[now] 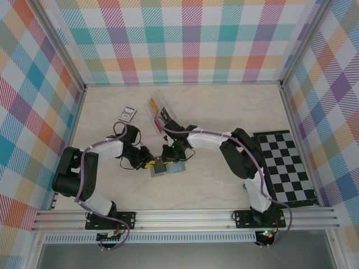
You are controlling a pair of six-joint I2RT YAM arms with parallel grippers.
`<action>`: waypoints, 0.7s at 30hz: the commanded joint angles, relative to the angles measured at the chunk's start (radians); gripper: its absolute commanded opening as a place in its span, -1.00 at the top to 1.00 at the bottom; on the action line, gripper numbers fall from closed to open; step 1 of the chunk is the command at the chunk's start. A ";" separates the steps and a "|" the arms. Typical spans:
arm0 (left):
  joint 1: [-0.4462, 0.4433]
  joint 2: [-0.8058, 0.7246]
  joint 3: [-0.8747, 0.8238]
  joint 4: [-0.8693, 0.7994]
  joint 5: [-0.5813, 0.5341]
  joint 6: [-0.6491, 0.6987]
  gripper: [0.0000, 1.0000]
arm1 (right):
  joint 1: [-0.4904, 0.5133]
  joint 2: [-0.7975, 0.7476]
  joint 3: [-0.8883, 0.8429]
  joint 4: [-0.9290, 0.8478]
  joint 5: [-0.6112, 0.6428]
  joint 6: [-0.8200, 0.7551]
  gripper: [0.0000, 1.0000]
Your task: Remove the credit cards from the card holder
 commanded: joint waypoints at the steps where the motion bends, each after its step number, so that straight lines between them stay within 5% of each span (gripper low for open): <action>1: 0.002 0.015 -0.024 -0.010 -0.008 0.022 0.72 | -0.008 0.023 0.021 -0.010 -0.016 0.003 0.69; 14: 0.001 0.025 -0.032 -0.017 -0.030 0.026 0.74 | -0.016 0.014 -0.005 0.002 -0.008 0.016 0.65; 21: 0.001 0.035 -0.037 -0.010 -0.022 0.029 0.74 | -0.019 0.014 -0.030 0.090 -0.118 0.014 0.68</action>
